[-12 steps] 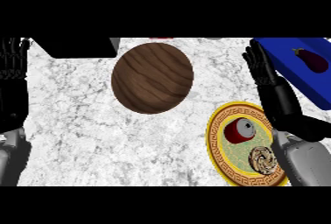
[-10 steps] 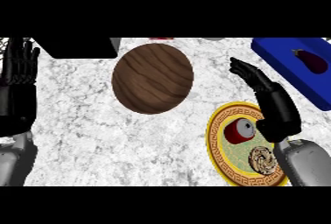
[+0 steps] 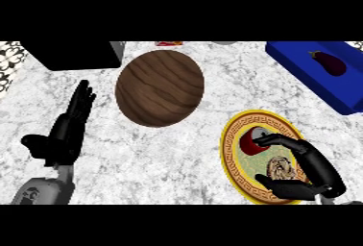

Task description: Pick the cupcake from the plate and place it in the bowl

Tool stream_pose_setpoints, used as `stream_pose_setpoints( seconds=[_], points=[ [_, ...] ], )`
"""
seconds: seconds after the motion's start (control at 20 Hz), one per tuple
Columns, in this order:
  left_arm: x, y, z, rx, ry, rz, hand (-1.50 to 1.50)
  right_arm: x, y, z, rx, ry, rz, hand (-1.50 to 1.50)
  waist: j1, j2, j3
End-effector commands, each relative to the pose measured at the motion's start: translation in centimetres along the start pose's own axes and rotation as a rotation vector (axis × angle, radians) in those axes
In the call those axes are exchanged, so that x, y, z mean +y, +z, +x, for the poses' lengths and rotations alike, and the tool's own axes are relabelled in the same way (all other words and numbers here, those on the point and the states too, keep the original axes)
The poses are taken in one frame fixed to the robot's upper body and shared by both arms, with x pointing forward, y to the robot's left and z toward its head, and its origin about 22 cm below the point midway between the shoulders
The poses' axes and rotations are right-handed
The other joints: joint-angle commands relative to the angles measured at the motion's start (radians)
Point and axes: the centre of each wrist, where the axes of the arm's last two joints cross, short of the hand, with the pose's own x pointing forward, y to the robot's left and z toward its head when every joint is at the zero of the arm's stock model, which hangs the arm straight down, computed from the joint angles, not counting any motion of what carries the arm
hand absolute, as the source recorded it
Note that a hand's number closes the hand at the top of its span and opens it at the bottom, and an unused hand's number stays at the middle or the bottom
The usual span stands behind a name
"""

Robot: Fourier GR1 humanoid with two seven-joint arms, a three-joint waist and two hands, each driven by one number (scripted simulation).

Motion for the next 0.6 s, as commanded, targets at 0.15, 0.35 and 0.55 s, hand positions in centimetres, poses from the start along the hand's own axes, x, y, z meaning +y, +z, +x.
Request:
stream_pose_setpoints(
  seconds=[0.15, 0.35, 0.55],
  points=[
    [-2.5, 0.8, -0.6, 0.067, 0.016, -0.075, 0.0, -2.8, 8.3, -0.3, -0.2, -0.095, -0.109, -1.5, 0.029, -0.002, -0.002],
    [-3.7, 0.6, 1.2, 0.077, 0.026, -0.065, 0.0, -4.5, 9.1, 2.5, -0.205, 0.016, -0.146, -1.5, 0.039, -0.002, -0.003],
    [-3.8, -0.1, 0.9, 0.073, 0.018, -0.081, 0.0, -6.2, 8.5, 5.2, -0.054, 0.149, -0.152, -1.5, 0.042, -0.001, -0.003]
  ],
)
